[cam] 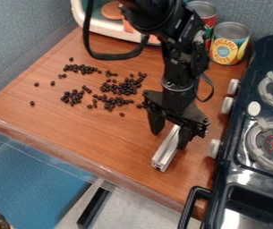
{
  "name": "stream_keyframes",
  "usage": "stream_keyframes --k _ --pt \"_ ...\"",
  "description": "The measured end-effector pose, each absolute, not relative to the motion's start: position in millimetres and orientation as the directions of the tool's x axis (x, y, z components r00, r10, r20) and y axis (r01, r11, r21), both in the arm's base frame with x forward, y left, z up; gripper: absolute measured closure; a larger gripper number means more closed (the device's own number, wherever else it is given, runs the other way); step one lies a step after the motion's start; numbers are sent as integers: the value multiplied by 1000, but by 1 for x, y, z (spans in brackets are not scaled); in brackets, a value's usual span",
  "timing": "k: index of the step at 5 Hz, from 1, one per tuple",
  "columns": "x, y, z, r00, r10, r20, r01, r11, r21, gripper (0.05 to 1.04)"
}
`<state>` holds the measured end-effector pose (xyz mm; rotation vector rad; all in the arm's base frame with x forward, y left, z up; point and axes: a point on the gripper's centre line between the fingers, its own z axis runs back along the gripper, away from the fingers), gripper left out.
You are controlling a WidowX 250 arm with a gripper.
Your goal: Sweep into pile
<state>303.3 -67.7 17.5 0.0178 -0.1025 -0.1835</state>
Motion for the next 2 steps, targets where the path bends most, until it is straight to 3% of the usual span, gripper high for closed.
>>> stream_keyframes --k 1,2 --pt "304 -62 17 981 -165 98 164 986 23 695" --pt "304 -60 17 982 -161 97 159 987 24 716"
